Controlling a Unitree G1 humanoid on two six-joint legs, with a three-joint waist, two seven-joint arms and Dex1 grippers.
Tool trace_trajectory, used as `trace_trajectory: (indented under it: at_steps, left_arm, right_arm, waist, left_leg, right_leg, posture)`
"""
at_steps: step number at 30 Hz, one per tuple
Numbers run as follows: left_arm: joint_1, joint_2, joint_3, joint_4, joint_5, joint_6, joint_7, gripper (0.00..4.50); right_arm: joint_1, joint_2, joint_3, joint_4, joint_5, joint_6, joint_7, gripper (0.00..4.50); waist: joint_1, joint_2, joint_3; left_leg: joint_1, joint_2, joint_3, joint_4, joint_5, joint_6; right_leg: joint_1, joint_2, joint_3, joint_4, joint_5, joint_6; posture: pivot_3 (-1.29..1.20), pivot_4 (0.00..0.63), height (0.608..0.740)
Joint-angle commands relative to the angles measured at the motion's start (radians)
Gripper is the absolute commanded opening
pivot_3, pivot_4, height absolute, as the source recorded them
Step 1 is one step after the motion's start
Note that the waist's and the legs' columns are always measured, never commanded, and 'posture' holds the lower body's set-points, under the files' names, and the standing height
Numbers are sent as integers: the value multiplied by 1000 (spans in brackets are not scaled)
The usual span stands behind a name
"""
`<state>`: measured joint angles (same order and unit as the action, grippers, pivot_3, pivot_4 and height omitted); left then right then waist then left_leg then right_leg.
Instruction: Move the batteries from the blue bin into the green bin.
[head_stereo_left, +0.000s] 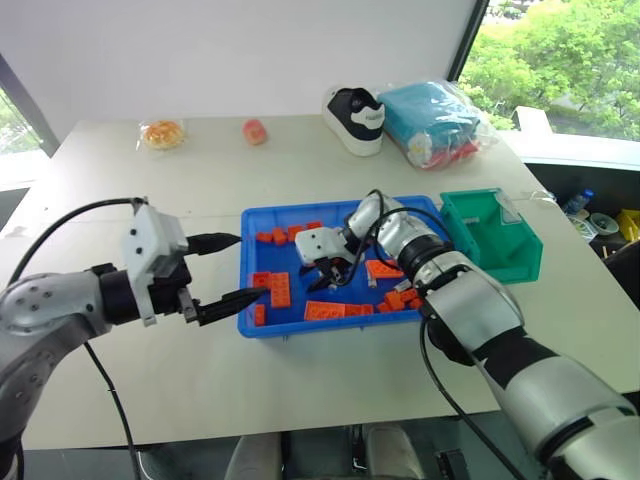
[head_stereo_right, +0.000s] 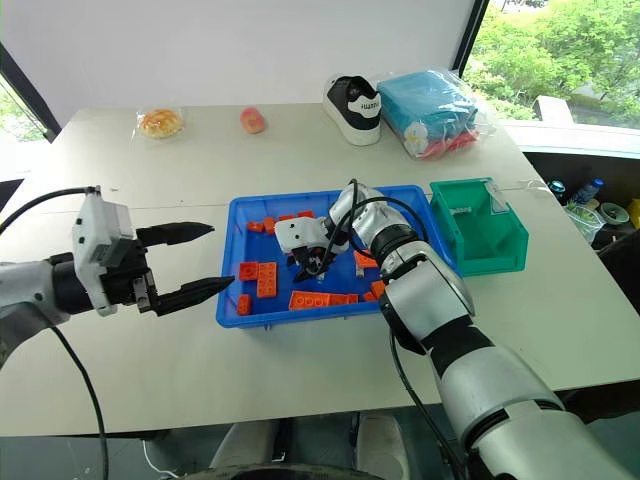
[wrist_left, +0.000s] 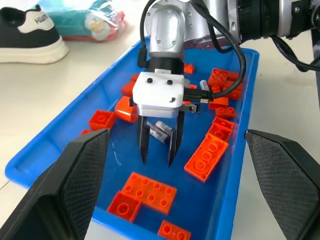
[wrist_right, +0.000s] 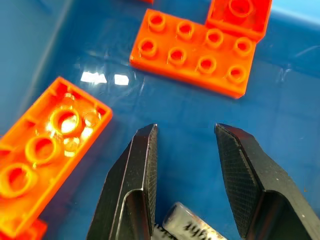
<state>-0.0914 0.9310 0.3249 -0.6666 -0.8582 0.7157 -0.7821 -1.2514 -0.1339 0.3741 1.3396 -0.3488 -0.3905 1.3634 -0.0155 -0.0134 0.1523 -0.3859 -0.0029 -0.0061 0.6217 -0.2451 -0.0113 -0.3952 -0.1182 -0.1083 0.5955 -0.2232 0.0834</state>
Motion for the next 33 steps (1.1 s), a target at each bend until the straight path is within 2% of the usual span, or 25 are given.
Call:
trace_trajectory:
  at_steps: [1, 4, 7, 9, 11, 13, 16, 19, 22, 23, 33]
  left_arm:
    - [-32, 0, -15, 1, 8, -16, -3, 4500]
    - [-36, 0, -20, 0, 5, -13, -6, 4500]
    - [-30, -3, -25, 3, 0, -10, -8, 4500]
    - [-29, -8, -33, 4, -5, -7, -9, 4500]
    - [-28, -12, -44, 7, -6, -6, -15, 4500]
    - [-30, -15, -56, 16, -4, -9, -26, 4500]
    - [-46, -14, -80, 39, 5, -17, -51, 4500]
    - [-72, -13, -105, 79, 24, -31, -84, 4500]
    - [-105, -13, -131, 113, 41, -41, -115, 4500]
    - [-119, -14, -139, 123, 46, -42, -124, 4500]
    - [-158, -31, -162, 153, 77, -55, -155, 4500]
  right_arm:
    - [-22, -16, -38, -37, 28, 22, -24, 1856]
    - [-48, -16, -86, -78, 83, 89, -3, 1856]
    - [-67, 7, -173, -220, 176, 333, -55, 1856]
    - [-14, 1, -209, -449, 210, 584, -104, 1856]
    - [110, -31, -205, -784, 203, 862, -133, 1856]
    - [220, -40, -228, -1089, 226, 1214, -180, 1856]
    - [374, -61, -233, -1424, 252, 1589, -267, 1856]
    - [494, -103, -196, -1631, 280, 1731, -339, 2673]
    - [531, -101, -189, -1689, 301, 1815, -433, 4250]
    - [541, -100, -188, -1692, 310, 1832, -461, 4435]
    - [497, 52, -403, -1463, 378, 1902, -735, 4435]
  waist:
    - [-1, 0, 0]
    - [-2, 0, 0]
    - [-2, 0, 0]
    - [-1, 1, 0]
    - [6, -1, -1]
    - [16, -2, -2]
    - [30, -2, -2]
    - [30, -2, -1]
    - [24, -2, -1]
    - [21, -2, -1]
    - [26, -2, -2]
  left_leg:
    - [0, 0, 0, 0, 0, 0]
    - [0, 0, 0, 0, 0, 0]
    - [0, 0, 0, 0, 0, 0]
    - [0, 1, 0, 0, 0, 0]
    - [-1, 2, -1, 0, 0, 0]
    - [-1, 2, -3, 0, 0, -1]
    - [-4, 0, -5, 1, -1, -1]
    - [-5, 0, -4, 4, -1, -2]
    - [-5, 1, -3, 4, -1, -2]
    - [-5, 1, -3, 4, -1, -2]
    - [-5, 1, -2, 3, -1, -1]
  right_leg:
    - [0, 0, 0, 0, 0, 0]
    - [0, 0, 0, 0, 0, 0]
    - [0, 0, 0, 0, 0, 0]
    - [0, 0, 0, 0, 0, 0]
    - [-1, 0, 0, 0, 0, 0]
    - [0, 0, -1, 0, 0, 1]
    - [-2, -1, -2, -2, -2, -2]
    - [-4, -1, -2, -2, -2, -3]
    - [-5, -1, -2, -1, -3, -1]
    - [-5, 0, -2, -1, -3, -1]
    - [-4, 0, -2, 0, -2, -3]
  posture:
    - [0, 150, 707]
    - [0, 150, 707]
    - [0, 150, 707]
    - [0, 150, 707]
    - [0, 150, 707]
    - [0, 150, 707]
    - [0, 150, 707]
    - [0, 150, 707]
    - [0, 150, 707]
    - [0, 150, 707]
    - [0, 150, 707]
